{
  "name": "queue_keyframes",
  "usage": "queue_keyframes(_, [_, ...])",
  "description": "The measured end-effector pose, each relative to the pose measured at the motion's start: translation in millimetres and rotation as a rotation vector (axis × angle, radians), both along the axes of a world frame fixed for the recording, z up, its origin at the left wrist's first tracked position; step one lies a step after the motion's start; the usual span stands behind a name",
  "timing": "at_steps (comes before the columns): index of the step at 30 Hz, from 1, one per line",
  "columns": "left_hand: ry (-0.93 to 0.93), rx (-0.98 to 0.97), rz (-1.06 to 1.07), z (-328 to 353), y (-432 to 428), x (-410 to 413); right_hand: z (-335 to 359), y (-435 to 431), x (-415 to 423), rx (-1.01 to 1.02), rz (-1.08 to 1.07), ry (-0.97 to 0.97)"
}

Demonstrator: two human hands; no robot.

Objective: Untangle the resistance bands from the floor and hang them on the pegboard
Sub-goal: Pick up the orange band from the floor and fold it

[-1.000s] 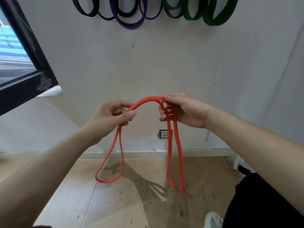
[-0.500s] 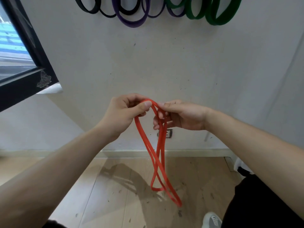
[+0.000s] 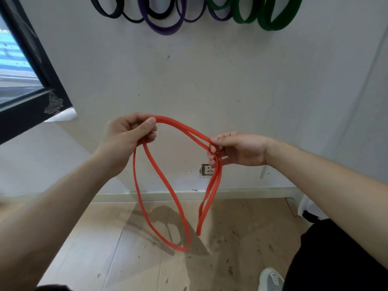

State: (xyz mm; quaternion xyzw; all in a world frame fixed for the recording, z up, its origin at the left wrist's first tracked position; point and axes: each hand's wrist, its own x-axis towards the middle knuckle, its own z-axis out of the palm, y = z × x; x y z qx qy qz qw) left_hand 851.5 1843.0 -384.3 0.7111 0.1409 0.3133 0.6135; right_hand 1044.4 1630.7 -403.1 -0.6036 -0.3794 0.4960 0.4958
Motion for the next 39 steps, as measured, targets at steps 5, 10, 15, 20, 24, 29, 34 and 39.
queue_keyframes(5, [0.144,0.02,-0.104,-10,7,-8,9,1,-2,0.113,-0.103,0.084])
queue_keyframes(10, [0.229,0.088,-0.247,-12,-10,-5,24,5,-17,0.173,-0.09,0.018])
queue_keyframes(15, [0.234,0.099,-0.325,-9,-40,6,27,11,-28,0.151,-0.023,-0.094])
queue_keyframes(20, [0.16,0.133,-0.268,-10,-48,12,28,9,-32,0.13,-0.005,-0.159])
queue_keyframes(24, [0.099,0.169,-0.231,-6,-47,11,27,7,-31,0.087,0.048,-0.108])
queue_keyframes(29, [0.026,0.115,-0.131,-1,-42,10,18,6,-24,0.015,0.117,-0.074])
queue_keyframes(34, [-0.091,-0.035,0.008,9,-23,4,5,3,-12,-0.05,0.142,-0.081])
queue_keyframes(39, [-0.076,-0.01,0.058,5,-5,-3,2,2,-8,-0.051,0.091,-0.078])
